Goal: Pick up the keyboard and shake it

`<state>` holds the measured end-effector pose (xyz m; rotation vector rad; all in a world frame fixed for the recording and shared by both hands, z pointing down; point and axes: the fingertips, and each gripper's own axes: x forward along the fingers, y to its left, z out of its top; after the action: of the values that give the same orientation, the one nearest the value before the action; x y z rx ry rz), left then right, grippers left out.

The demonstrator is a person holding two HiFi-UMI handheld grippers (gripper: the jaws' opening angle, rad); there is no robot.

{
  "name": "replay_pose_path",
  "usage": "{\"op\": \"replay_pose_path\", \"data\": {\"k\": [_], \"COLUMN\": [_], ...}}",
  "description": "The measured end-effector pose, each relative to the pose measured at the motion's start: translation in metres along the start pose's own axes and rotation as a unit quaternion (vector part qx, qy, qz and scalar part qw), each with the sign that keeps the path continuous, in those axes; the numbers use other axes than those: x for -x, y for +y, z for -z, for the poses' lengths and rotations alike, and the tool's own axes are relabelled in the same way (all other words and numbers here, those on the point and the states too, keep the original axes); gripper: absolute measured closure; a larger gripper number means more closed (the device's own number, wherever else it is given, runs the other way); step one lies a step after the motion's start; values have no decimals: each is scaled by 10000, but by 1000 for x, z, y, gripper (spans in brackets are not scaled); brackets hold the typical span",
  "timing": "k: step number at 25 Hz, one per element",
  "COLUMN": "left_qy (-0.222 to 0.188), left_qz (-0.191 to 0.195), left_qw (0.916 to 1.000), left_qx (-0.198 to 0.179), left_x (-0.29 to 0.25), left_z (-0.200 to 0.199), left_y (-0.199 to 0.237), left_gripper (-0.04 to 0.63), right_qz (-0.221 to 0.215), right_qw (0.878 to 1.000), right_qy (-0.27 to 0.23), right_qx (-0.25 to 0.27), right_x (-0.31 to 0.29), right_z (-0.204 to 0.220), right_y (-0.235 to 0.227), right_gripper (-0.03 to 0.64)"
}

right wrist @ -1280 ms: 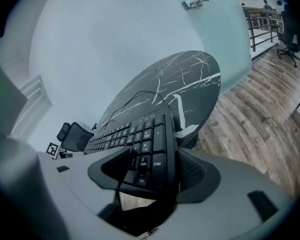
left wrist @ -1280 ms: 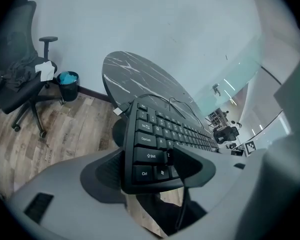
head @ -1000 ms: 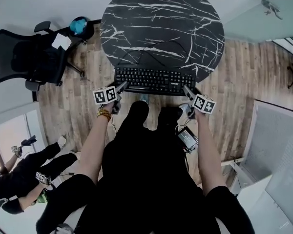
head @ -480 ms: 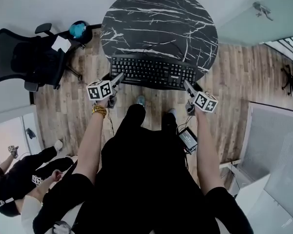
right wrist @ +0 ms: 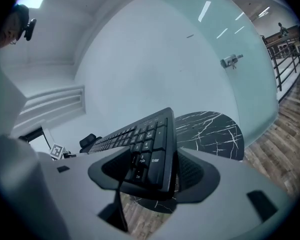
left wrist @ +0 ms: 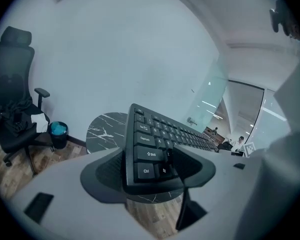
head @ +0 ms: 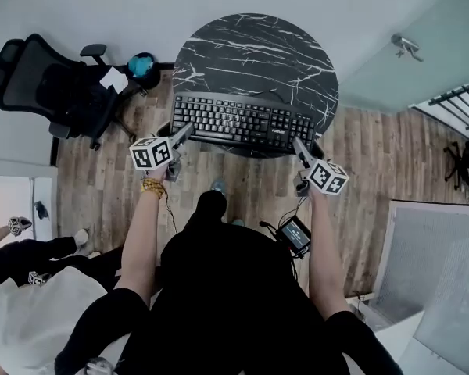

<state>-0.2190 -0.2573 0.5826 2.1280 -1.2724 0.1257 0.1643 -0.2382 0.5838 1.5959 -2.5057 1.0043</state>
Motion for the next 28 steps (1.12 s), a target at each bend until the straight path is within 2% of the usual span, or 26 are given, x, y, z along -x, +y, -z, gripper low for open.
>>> {"op": "replay_pose_path", "data": {"k": [8,15,20,28], "left_qy": [-513,-1054,-1411,-1644], "left_qz": [20,290,494,628], "left_qw": [9982,9910,9834,9714], "left_qx": [-314,-776,-1028,-1593], "left_x": [37,55,66,80], "left_z": [-32,-64,-75,-78], "left_y": [-29,-66,-83,-100], "left_gripper": [290,290,290,290], "right_qz": [-332,-424,-495,-632], "right_qw": [9973,9901,9797,9559], "right_qy": [-390,-857,-1187,-1467], "right_qx": [531,1032,1536,2463], "right_x": [21,54,74,92], "right_z": [-37,-75,-94,-110], "right_y": [32,51,65,78], "right_gripper": [339,339,339,339]}}
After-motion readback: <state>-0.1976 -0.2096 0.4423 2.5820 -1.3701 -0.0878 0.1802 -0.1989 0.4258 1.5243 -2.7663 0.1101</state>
